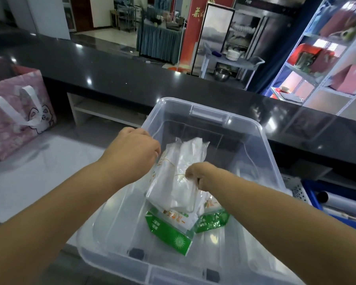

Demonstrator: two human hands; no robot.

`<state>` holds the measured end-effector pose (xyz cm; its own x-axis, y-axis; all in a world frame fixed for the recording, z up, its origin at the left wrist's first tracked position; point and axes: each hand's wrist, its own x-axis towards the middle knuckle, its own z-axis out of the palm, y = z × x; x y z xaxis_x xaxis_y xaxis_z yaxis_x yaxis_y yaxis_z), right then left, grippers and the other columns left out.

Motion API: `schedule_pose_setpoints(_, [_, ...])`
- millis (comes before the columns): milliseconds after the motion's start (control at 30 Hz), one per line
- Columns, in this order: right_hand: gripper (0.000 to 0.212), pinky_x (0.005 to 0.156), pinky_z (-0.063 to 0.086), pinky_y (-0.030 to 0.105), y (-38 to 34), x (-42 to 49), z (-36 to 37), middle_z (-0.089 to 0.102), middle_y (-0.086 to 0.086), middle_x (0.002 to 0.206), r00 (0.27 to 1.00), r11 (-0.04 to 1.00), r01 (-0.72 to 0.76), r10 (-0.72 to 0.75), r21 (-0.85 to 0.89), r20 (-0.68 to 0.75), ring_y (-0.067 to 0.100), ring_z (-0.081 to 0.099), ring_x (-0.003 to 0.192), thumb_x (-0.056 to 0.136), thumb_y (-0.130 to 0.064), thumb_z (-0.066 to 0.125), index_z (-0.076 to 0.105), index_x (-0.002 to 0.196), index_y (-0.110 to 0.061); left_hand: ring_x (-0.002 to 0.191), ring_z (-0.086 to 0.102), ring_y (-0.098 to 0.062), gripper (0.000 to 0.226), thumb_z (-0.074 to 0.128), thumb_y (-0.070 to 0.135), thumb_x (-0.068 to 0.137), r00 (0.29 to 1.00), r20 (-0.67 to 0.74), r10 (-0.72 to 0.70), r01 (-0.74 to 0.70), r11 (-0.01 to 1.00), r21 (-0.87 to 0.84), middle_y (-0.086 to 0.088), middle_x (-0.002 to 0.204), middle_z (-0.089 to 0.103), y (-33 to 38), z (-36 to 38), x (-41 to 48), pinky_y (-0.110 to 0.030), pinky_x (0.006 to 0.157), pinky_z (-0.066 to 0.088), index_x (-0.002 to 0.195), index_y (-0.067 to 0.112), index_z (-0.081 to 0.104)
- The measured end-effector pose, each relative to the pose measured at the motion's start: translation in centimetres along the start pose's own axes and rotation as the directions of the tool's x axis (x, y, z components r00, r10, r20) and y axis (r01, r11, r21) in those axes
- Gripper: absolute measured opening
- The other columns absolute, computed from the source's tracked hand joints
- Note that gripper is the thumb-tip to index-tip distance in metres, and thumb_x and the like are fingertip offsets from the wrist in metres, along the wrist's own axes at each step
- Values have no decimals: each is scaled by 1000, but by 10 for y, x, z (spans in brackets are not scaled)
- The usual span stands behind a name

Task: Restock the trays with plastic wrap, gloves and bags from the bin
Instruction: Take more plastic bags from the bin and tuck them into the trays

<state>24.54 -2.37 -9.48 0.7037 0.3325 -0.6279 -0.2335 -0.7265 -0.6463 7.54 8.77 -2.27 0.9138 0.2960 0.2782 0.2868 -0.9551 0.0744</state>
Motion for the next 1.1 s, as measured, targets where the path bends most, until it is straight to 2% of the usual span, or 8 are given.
schedule_pose_setpoints(133, [8,90,53,37,-24,-47,-21,57,15,92,979,922,90,-152,376,138,24,57,80,79,7,59,58,84,2,99,50,-15,25,41,31,90,998,56,-20,21,1000,-22,7,96,65,1,-3,3,-34,93,30,95,27,65])
schedule_pose_setpoints(233, [17,59,59,30,-31,-86,-29,65,13,68,906,798,182,-363,575,219,22,65,59,76,11,52,61,85,0,92,53,-15,34,43,51,85,988,90,-124,145,949,-279,5,93,62,7,-11,12,-34,79,44,90,23,61])
schedule_pose_setpoints(367, [35,68,59,37,-37,-113,-33,72,17,87,793,636,300,-581,711,185,28,71,77,74,12,54,63,106,2,78,66,-2,31,56,59,79,967,241,-86,248,558,-792,13,87,70,27,-30,23,-18,64,48,92,32,63])
schedule_pose_setpoints(500, [35,78,56,48,-49,-119,-40,68,22,94,795,616,406,-603,675,72,34,67,84,75,11,55,63,108,2,77,69,-3,18,75,27,75,985,162,-51,170,299,-939,14,83,74,40,-34,30,-15,60,53,89,28,65])
schedule_pose_setpoints(667, [9,73,48,31,-63,-101,-54,65,5,80,789,673,405,-599,619,135,17,59,73,80,-9,61,62,89,-11,76,69,-11,25,75,6,70,965,-6,-261,91,357,-930,3,81,74,25,-38,40,-23,64,56,83,25,68])
schedule_pose_setpoints(767, [13,62,42,27,-61,-72,-52,57,2,70,917,724,286,-397,627,41,13,49,62,85,-24,61,60,79,-13,79,69,-13,28,73,8,69,897,-64,-437,96,333,-938,0,90,71,-1,-40,50,-27,64,54,93,19,66])
schedule_pose_setpoints(867, [12,58,45,25,-47,-36,-31,53,7,71,980,926,195,-199,325,-20,15,48,60,89,-16,58,60,84,-6,83,67,-13,30,70,9,71,865,-21,-502,151,300,-942,0,94,69,-17,-30,57,-26,64,54,98,19,63])
schedule_pose_setpoints(1100, [70,95,46,43,-17,20,51,45,12,133,984,984,178,-178,7,-27,32,49,116,79,-41,65,36,137,-14,85,64,-12,30,66,17,74,811,-5,-585,217,309,-926,4,96,65,-26,7,57,-25,63,51,103,20,59])
